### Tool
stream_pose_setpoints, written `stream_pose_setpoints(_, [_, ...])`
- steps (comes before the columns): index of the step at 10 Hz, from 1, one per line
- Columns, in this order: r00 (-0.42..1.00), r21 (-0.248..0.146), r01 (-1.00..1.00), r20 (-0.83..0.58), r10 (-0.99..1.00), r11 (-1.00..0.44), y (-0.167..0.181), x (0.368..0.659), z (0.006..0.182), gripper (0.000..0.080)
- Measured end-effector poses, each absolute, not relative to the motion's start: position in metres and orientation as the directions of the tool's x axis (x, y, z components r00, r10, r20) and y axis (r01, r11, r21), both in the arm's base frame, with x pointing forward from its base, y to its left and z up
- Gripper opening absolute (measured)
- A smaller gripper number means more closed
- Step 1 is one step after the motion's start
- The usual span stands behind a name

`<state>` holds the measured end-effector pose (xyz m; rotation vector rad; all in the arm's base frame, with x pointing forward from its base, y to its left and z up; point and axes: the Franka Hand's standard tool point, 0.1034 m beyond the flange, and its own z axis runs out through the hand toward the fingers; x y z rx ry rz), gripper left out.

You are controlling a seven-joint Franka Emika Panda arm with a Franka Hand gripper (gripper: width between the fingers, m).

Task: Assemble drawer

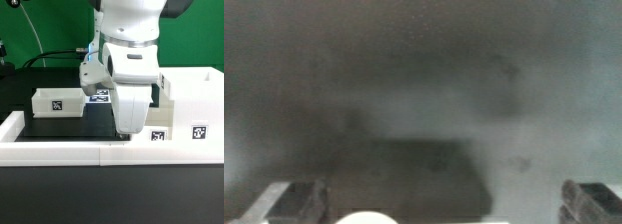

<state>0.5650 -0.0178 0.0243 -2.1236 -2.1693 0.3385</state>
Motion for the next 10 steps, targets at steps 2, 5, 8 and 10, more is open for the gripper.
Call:
stream_pose_setpoints(2, [0.034, -0.225, 0.973, -0.114, 0.993, -0.059, -0.014, 0.564, 0.026, 0.0649])
stream_pose_setpoints(5, [0.017, -0.235, 0.971, -0.111, 0.994, -0.043, -0.031, 0.555, 0.020, 0.0649])
stream_pose_setpoints(8, [0.008, -0.238, 0.971, -0.111, 0.994, -0.034, -0.036, 0.554, 0.019, 0.0649])
stream_pose_setpoints(10, [-0.078, -0.245, 0.968, -0.086, 0.993, 0.054, -0.039, 0.557, 0.024, 0.0649])
